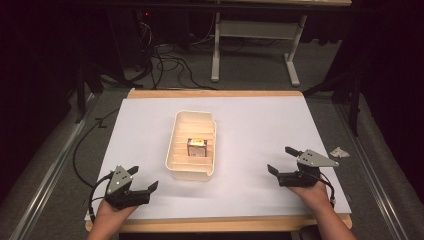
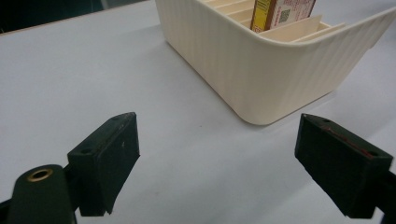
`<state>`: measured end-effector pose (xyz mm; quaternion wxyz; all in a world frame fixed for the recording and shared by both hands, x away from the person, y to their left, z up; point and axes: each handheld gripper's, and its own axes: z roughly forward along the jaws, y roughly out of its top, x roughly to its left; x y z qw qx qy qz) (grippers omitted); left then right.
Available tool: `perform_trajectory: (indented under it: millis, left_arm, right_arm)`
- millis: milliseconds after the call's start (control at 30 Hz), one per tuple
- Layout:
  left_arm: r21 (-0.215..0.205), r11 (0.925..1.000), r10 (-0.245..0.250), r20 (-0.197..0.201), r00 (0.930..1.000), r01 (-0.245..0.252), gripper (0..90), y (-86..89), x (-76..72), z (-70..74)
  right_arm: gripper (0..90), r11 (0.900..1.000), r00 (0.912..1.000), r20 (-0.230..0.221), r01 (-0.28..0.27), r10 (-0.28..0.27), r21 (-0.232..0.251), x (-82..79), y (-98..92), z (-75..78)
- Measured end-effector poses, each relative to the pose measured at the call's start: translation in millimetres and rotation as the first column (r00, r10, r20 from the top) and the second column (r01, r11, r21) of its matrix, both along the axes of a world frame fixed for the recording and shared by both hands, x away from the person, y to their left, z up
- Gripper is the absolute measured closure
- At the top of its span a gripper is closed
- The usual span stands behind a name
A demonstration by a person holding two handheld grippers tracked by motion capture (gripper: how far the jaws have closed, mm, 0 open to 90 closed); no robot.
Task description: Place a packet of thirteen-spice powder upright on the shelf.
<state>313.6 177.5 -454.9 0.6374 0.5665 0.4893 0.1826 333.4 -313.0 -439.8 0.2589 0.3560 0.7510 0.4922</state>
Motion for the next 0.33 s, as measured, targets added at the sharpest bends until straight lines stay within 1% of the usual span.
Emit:
perform_trajectory:
  millis: [67,167,333]
  left_arm:
    - [0.003,1.0000,-0.002,0.002,1.0000,0.002,14.6,0.5,-0.5,0.0]
    - [0.000,1.0000,-0.005,0.001,1.0000,0.005,14.6,0.1,-0.3,0.3]
    - [0.002,0.9999,-0.012,0.000,0.9999,0.012,14.5,-1.8,0.6,0.3]
  right_arm:
    - [6.9,1.000,0.9999,-0.013,0.000,0.000,0.005,1.0,0.4,-0.9]
    - [6.9,1.000,0.9997,-0.025,0.004,-0.004,-0.001,1.6,0.2,-1.9]
    - [7.3,1.000,0.9995,-0.030,0.004,-0.004,-0.003,1.3,-2.2,-3.1]
